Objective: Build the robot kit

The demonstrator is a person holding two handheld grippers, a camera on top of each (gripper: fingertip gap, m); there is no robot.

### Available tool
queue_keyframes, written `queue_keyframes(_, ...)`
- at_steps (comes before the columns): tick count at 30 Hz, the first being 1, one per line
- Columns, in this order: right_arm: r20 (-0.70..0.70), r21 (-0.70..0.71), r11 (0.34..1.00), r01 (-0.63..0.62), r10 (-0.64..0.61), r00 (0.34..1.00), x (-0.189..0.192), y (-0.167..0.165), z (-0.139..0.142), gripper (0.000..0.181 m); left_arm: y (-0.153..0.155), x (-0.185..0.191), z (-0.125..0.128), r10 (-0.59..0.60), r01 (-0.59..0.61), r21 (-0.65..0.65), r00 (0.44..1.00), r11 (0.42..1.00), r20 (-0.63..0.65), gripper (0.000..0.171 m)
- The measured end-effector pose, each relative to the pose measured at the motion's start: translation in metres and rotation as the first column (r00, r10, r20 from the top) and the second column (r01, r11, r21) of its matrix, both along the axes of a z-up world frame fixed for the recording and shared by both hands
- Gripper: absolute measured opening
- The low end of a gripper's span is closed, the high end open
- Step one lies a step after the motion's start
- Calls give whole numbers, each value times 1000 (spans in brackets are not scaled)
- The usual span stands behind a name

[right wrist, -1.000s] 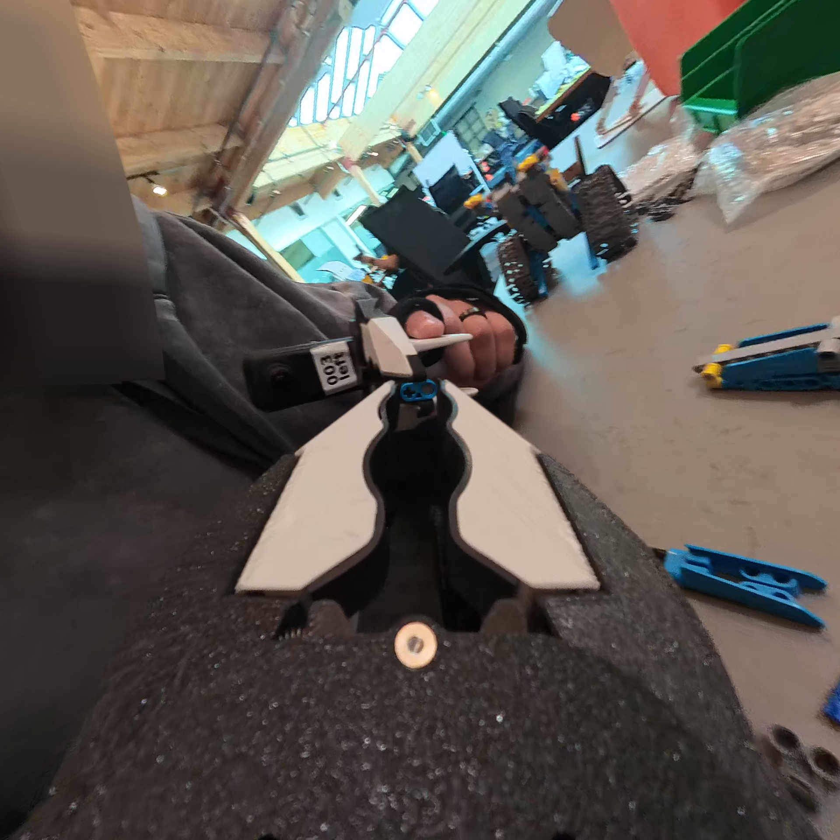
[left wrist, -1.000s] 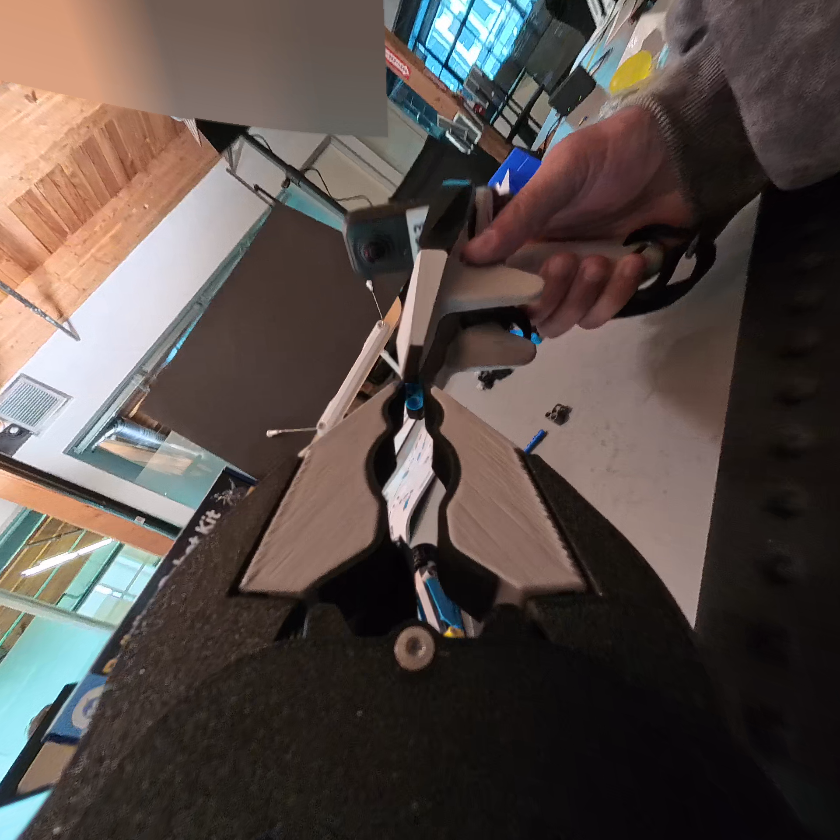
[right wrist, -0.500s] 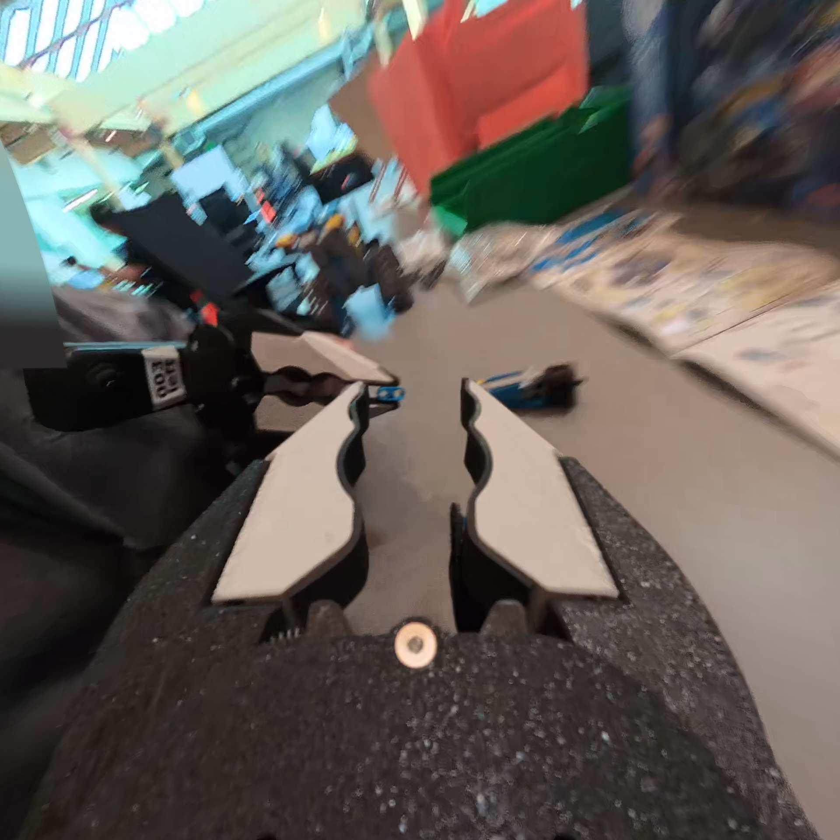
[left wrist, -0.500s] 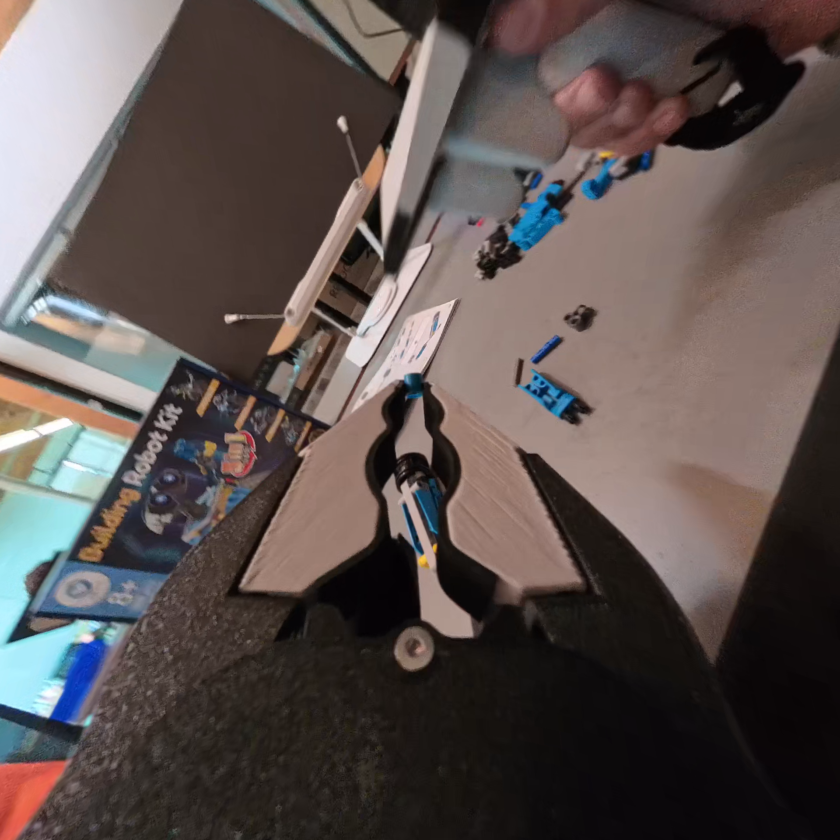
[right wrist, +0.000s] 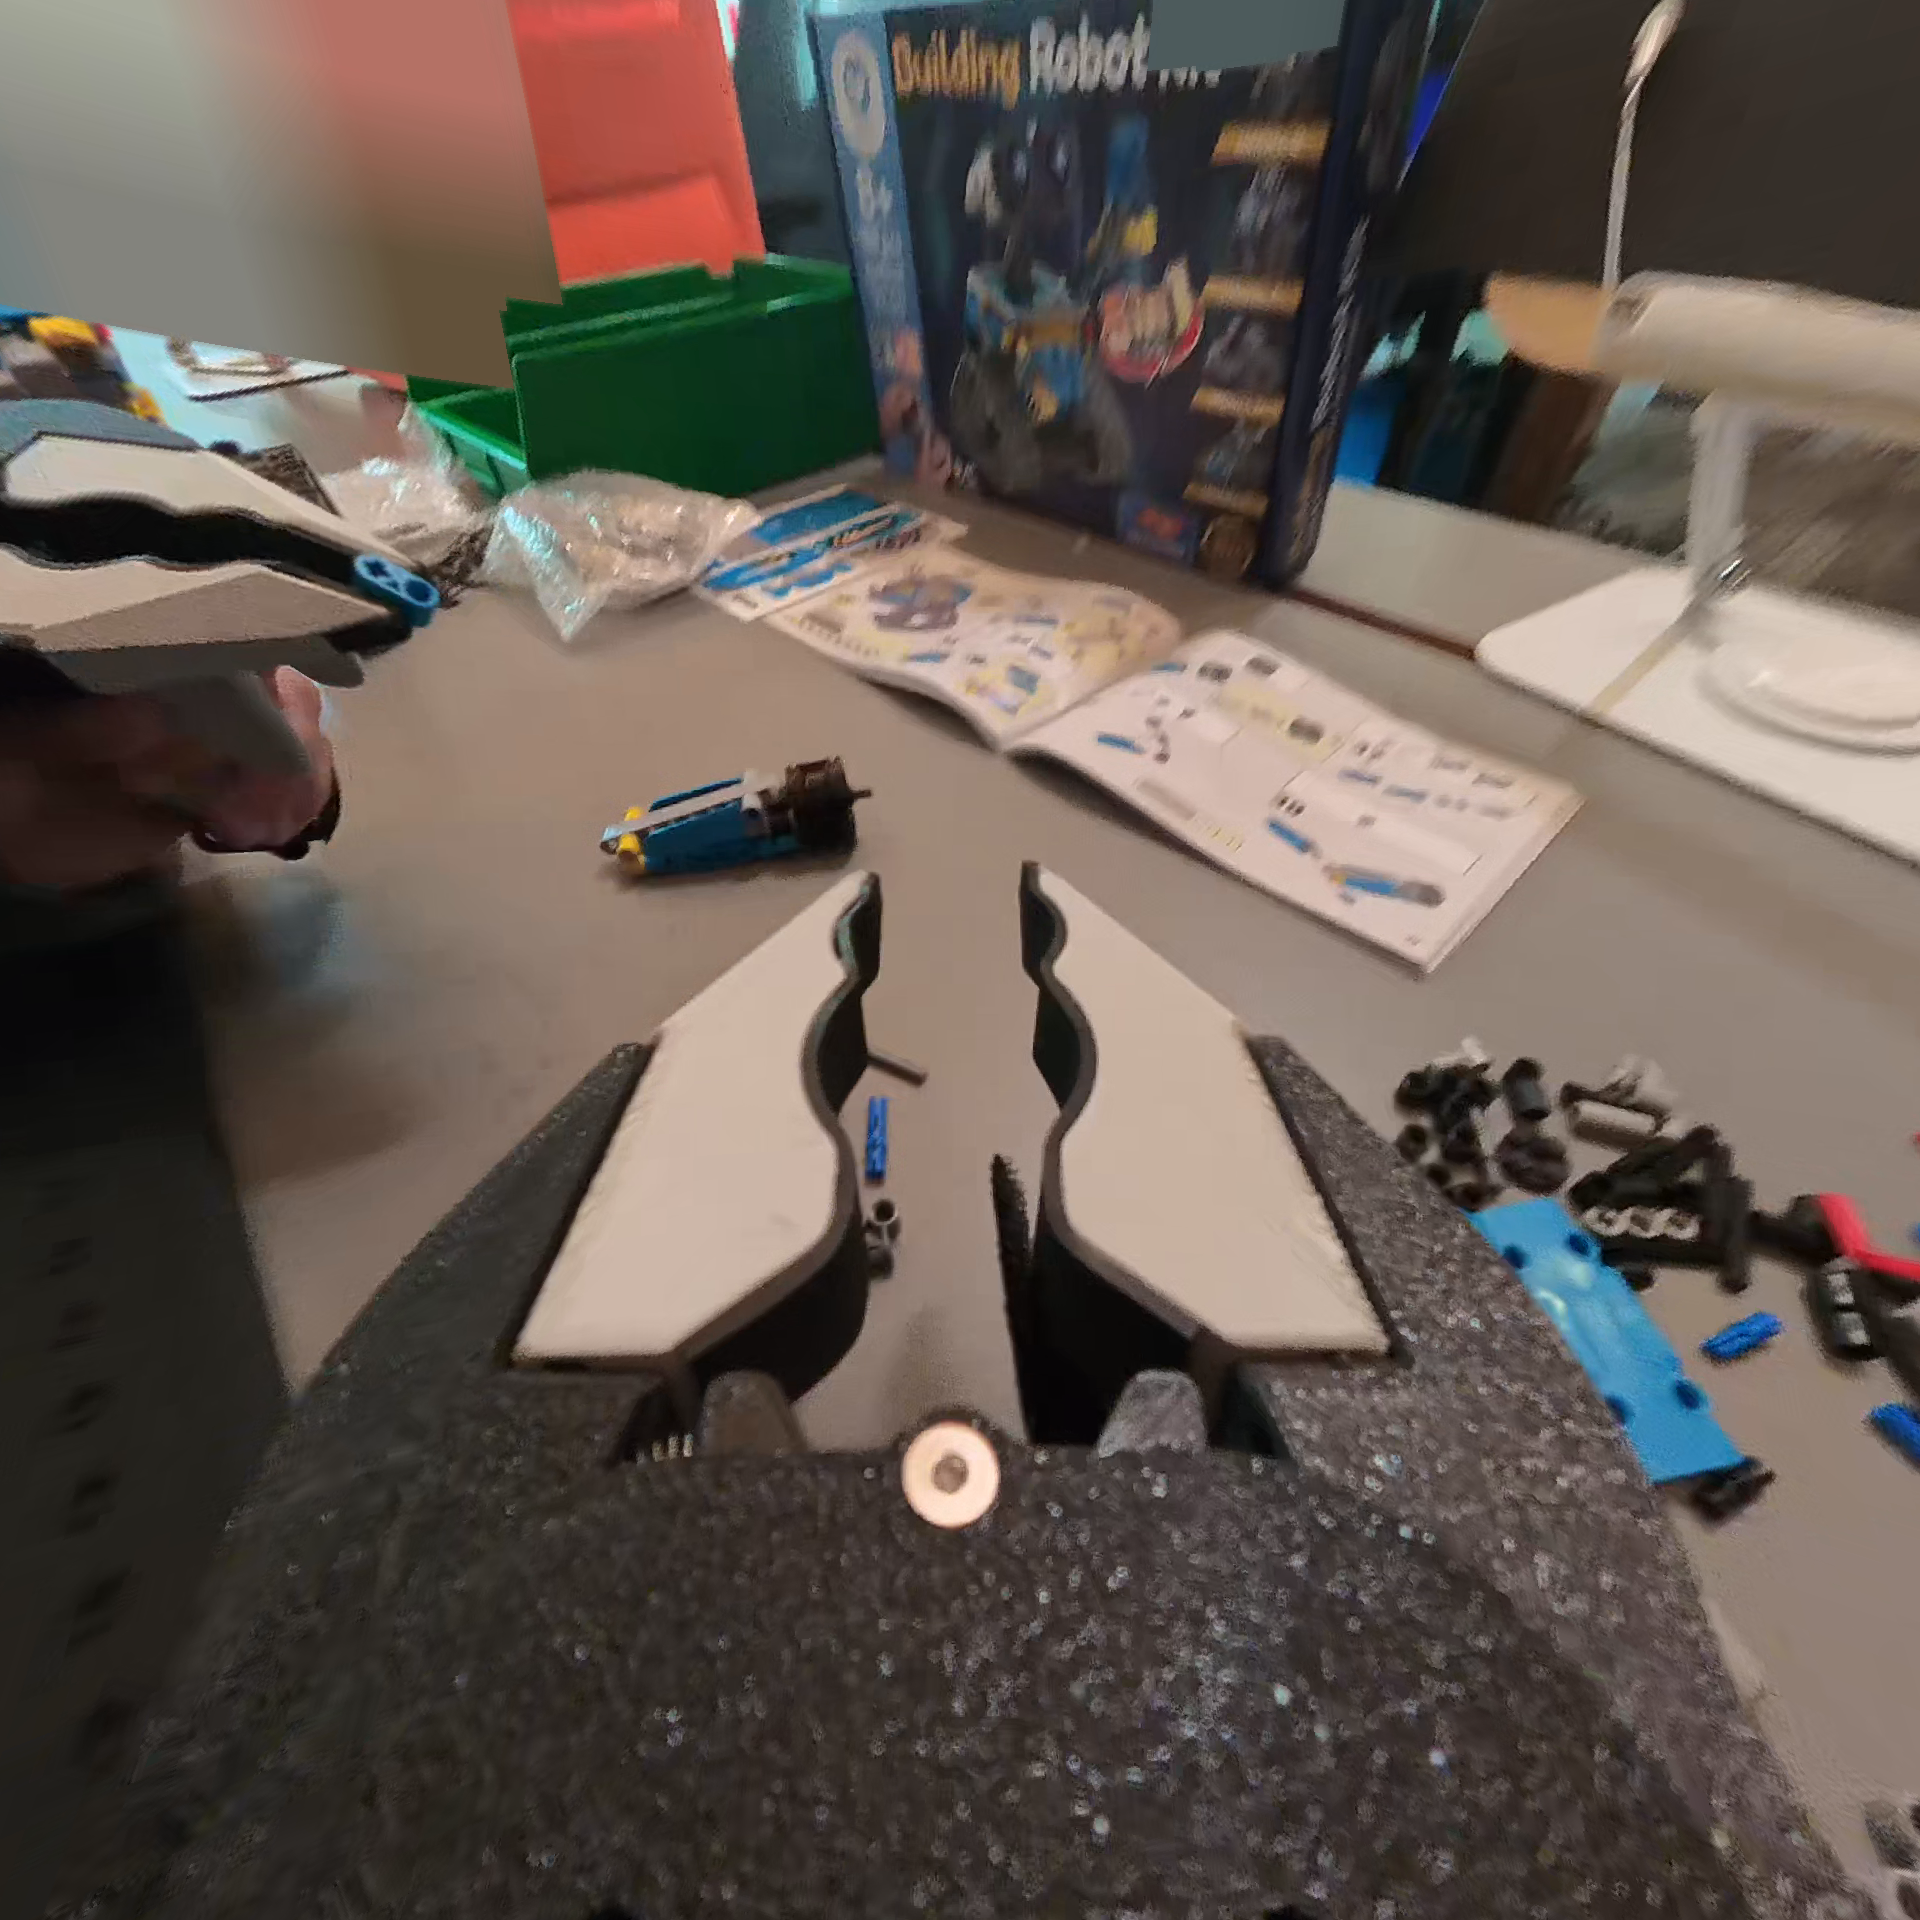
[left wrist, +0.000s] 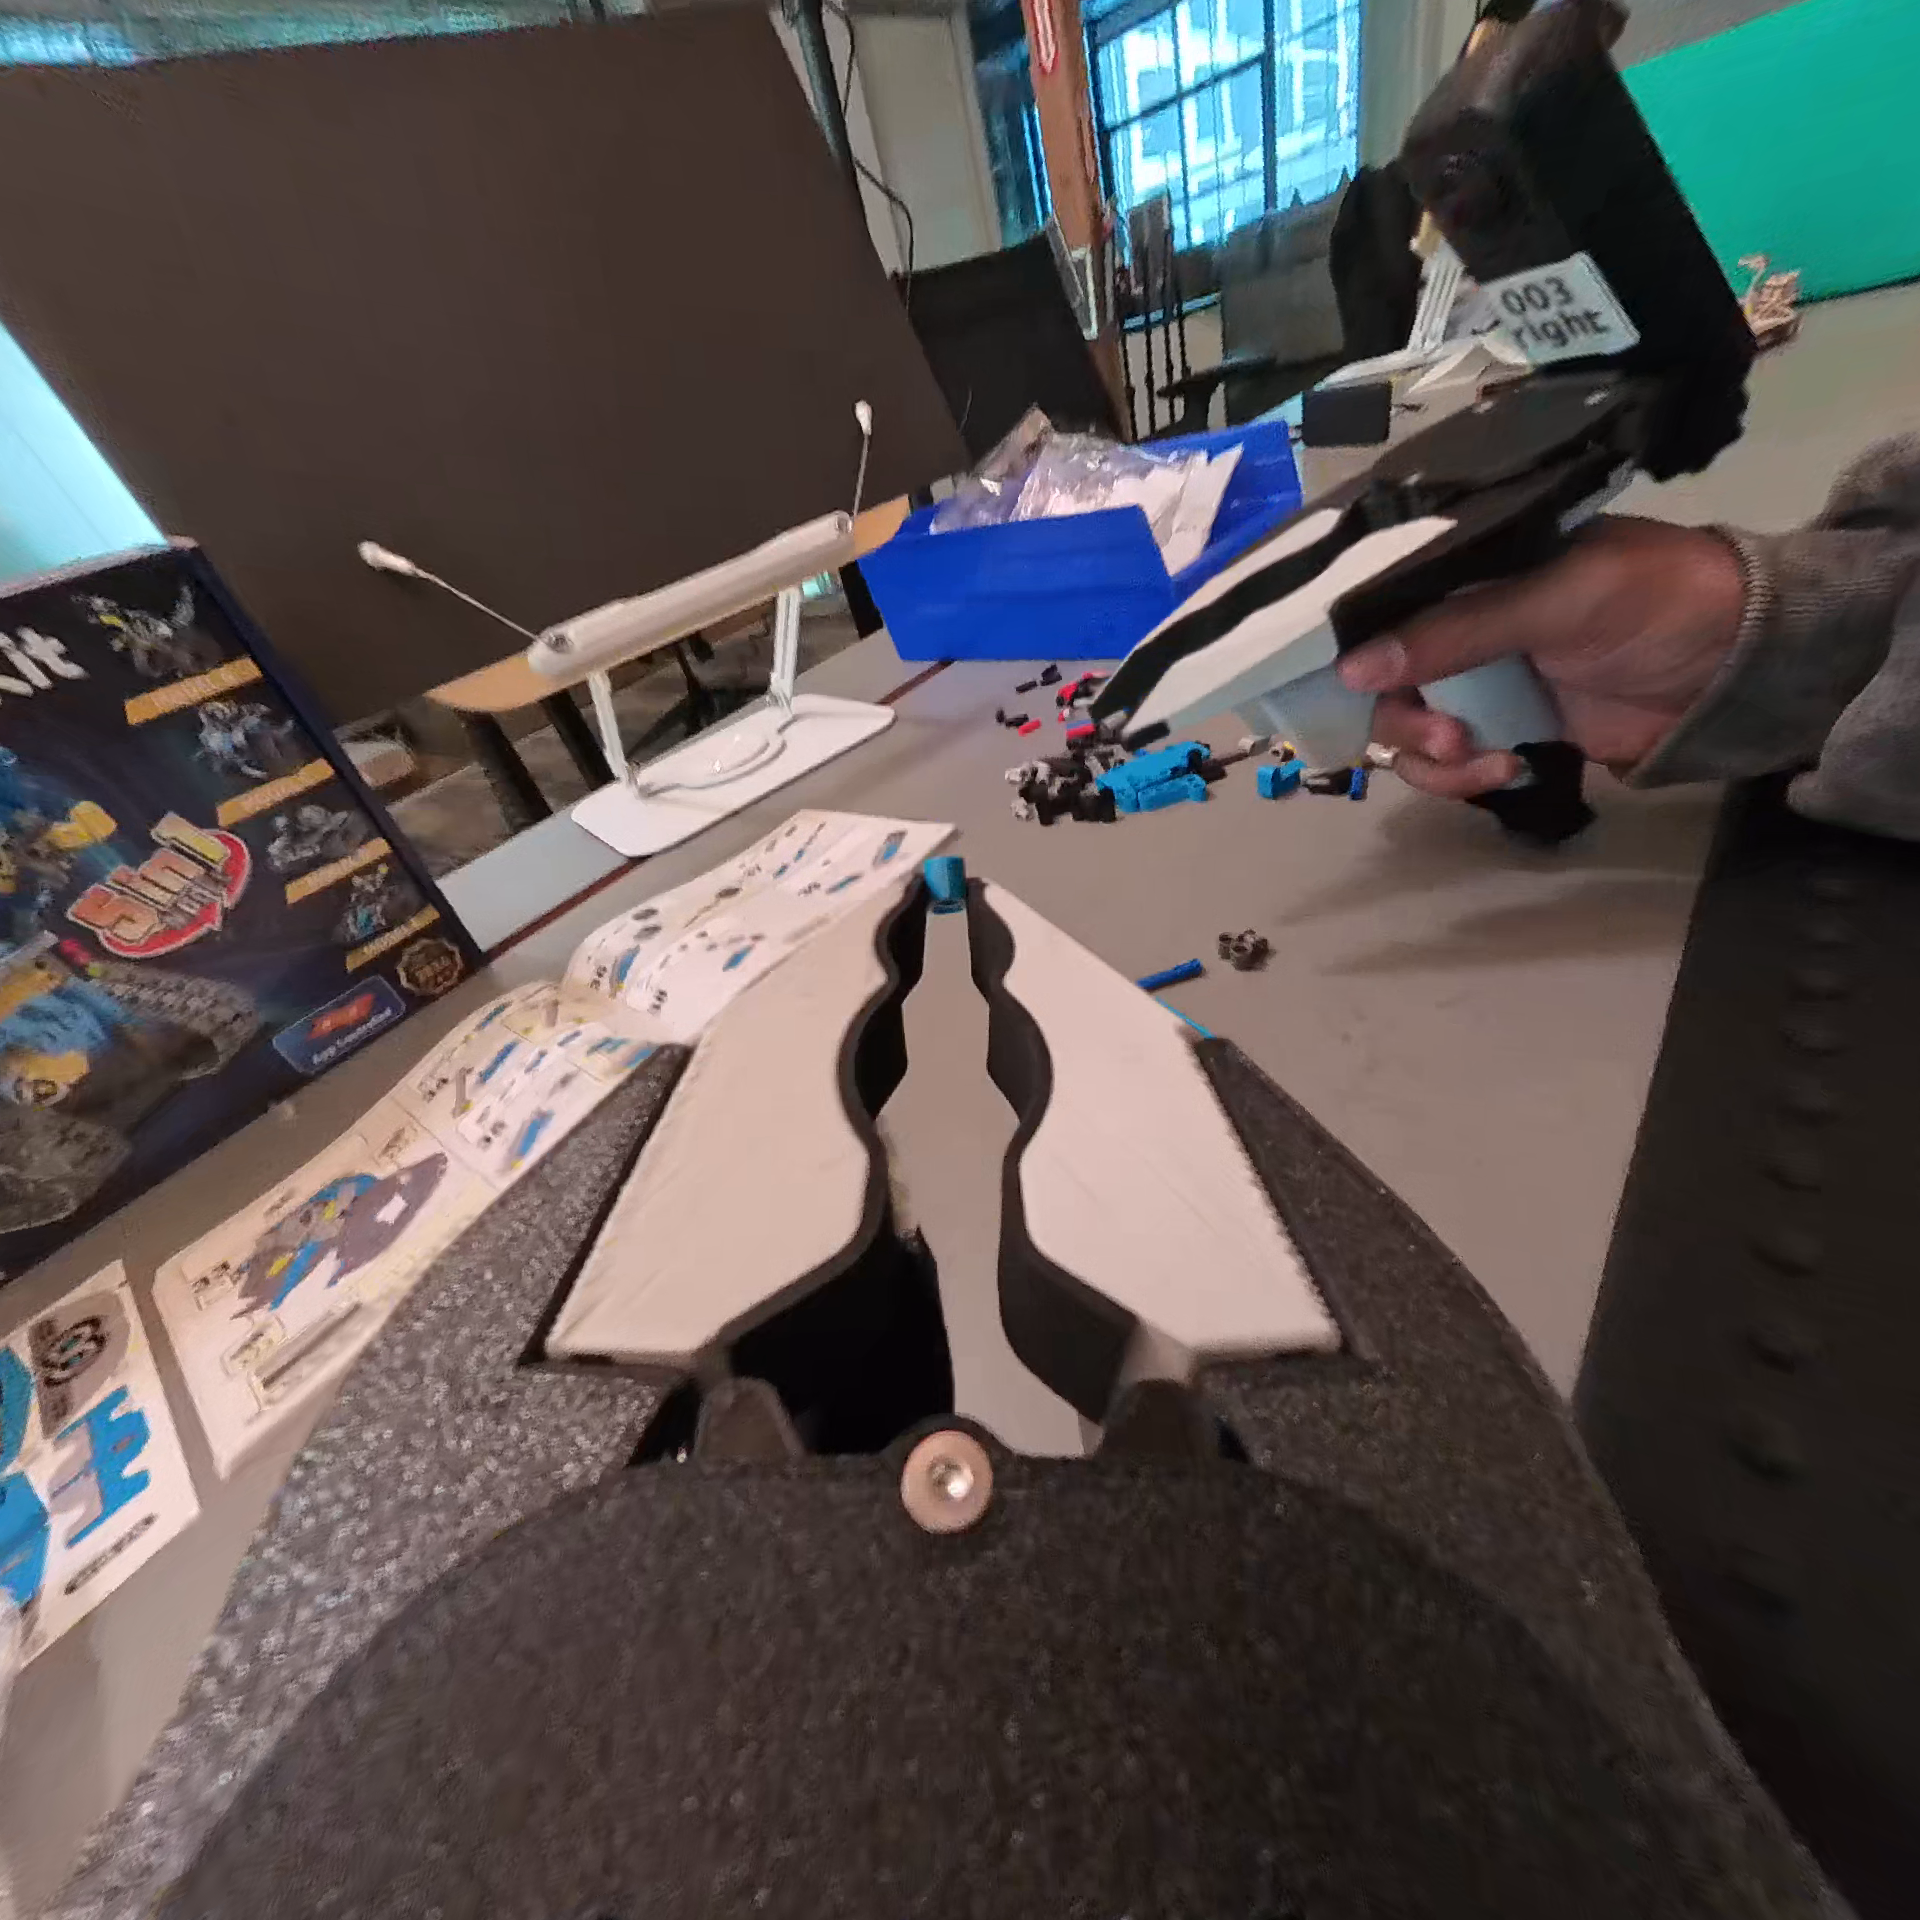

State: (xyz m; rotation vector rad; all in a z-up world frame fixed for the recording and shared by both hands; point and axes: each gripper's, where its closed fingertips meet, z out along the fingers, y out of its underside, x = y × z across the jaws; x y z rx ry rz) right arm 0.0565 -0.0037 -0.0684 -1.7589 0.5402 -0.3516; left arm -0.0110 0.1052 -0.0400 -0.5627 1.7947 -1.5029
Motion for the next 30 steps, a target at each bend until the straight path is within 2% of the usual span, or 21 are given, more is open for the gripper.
queue_keyframes(4, -97, -36, 999, -16, 12, 995, 1, 0, -15, 16, -8, -5, -8, -94, 86, -66, 987, 994, -127, 7)
queue_keyframes(8, -128, -145, 988, -46, 28, 991, 0, 4, -37, 14, 0, 4, -17, -120, 81, -163, 962, 983, -244, 7)
queue_keyframes(11, -131, -211, 975, -68, 40, 991, -2, 6, -48, 14, 5, 8, -16, -144, 75, -242, 948, 967, -284, 7)
queue_keyframes(18, -213, -245, 958, -150, 98, 972, -14, 15, -61, 25, -4, 6, -22, -142, 98, -167, 951, 981, -275, 7)
queue_keyframes(27, -215, -232, 962, -143, 92, 972, -10, 14, -60, 20, -4, 10, -30, -145, 90, -176, 934, 980, -326, 7)
queue_keyframes(30, -171, -228, 958, -176, 138, 976, -14, 15, -53, 24, -5, 10, -30, -150, 97, -173, 932, 980, -329, 7)
